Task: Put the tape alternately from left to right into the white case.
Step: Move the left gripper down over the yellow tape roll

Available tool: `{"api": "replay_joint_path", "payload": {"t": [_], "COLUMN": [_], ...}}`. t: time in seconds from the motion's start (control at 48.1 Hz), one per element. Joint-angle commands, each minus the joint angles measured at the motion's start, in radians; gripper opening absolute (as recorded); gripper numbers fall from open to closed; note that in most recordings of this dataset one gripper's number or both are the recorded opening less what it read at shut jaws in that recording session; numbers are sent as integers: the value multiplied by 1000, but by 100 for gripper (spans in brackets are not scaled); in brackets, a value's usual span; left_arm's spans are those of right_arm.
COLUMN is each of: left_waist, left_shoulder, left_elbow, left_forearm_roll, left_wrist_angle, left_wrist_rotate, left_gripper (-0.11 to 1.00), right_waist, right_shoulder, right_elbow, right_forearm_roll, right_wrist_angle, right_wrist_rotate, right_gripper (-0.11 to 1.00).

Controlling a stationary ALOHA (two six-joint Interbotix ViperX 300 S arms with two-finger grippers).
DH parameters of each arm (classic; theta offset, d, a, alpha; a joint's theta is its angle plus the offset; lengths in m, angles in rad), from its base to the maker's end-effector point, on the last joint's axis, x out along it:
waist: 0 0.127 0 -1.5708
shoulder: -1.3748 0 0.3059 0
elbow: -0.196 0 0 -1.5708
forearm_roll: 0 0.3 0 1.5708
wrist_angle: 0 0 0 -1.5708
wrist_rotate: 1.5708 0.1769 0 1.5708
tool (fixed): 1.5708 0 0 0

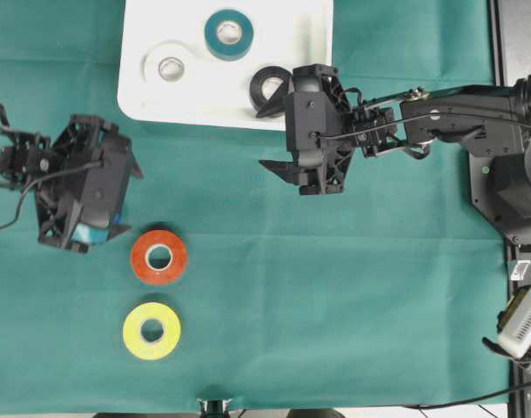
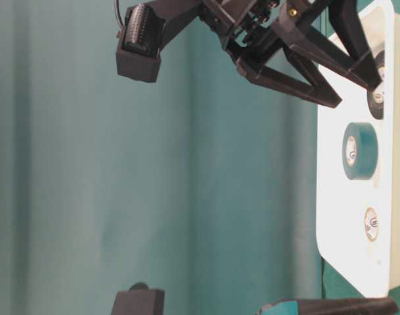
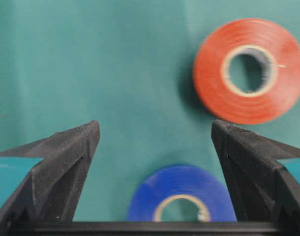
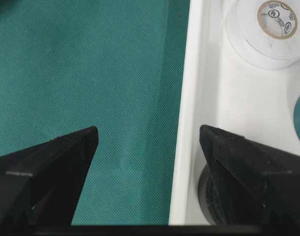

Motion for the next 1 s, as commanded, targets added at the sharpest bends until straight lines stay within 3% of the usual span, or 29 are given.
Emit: {"api": "replay_joint_path", "payload": {"t": [0.0, 0.52, 0.978], "left_waist": [-28, -213, -225], "left_shoulder": [-12, -11, 44], "left_elbow": [-21, -15, -35], "left_forearm_roll": [0, -2, 0], "left_wrist_angle": [-6, -95, -112], "left_wrist_rotate": [0, 3, 12], "left_gripper": [96, 96, 96], "right_waist": [2, 2, 2], "right_shoulder": [-25, -25, -25], "right_elbow": [-14, -6, -8], "right_forearm_roll": [0, 0, -2], "right_wrist_angle": [-8, -8, -8], "right_wrist_rotate": [0, 0, 0], "right_gripper": [85, 85, 85]}}
